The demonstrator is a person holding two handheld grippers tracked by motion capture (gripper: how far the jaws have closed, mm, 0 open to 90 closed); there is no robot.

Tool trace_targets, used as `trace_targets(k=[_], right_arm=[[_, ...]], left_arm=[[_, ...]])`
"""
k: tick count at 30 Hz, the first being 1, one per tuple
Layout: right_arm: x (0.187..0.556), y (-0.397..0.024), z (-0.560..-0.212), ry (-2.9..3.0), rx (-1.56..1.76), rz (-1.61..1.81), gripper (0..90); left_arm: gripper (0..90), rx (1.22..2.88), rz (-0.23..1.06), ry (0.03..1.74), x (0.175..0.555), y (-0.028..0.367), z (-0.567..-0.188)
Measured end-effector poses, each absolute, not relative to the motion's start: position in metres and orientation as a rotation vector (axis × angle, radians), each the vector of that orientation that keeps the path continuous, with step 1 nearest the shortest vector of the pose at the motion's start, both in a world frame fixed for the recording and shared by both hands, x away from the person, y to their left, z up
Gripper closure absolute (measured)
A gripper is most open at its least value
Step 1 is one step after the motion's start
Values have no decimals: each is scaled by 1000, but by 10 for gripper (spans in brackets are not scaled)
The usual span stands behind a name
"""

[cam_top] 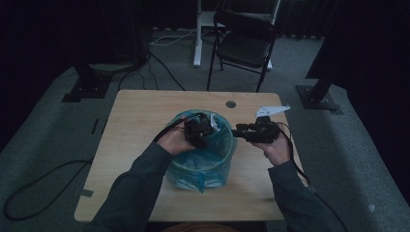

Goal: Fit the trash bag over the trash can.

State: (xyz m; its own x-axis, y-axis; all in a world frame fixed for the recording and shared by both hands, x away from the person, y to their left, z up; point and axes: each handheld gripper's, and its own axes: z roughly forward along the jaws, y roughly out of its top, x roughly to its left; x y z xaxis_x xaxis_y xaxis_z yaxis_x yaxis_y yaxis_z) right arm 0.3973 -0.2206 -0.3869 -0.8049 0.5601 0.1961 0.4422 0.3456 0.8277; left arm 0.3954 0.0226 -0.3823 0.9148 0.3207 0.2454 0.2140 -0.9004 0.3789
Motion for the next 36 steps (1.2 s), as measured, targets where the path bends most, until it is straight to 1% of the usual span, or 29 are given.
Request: trace_targets(k=[9, 18, 19, 24, 25, 33, 34, 35, 36], right_arm=[[397, -221, -387, 2475, 925, 1463, 602], [396, -222, -387, 2478, 921, 1467, 595], [396, -222, -387, 2479, 921, 1467, 594], [396, -223, -387, 2479, 915, 1471, 586], [396, -223, -387, 2479, 915, 1471, 586], [396, -224, -387, 2475, 919, 1470, 582], [396, -224, -387, 2475, 919, 1470, 582], [396, -224, -387, 2475, 918, 1469, 580], [396, -224, -387, 2475, 918, 1469, 580]], left_arm=[[591, 2812, 438, 376, 395, 17, -390], [584, 2838, 437, 362, 395, 16, -392], [585, 2828, 453, 365, 394, 15, -391], [592, 2723, 448, 391, 394, 23, -380], [592, 2723, 448, 391, 394, 23, -380], [592, 2404, 431, 486, 392, 52, -351], [593, 2404, 431, 486, 392, 52, -351], [592, 2314, 431, 510, 391, 62, -345], [593, 2314, 431, 510, 391, 62, -345]])
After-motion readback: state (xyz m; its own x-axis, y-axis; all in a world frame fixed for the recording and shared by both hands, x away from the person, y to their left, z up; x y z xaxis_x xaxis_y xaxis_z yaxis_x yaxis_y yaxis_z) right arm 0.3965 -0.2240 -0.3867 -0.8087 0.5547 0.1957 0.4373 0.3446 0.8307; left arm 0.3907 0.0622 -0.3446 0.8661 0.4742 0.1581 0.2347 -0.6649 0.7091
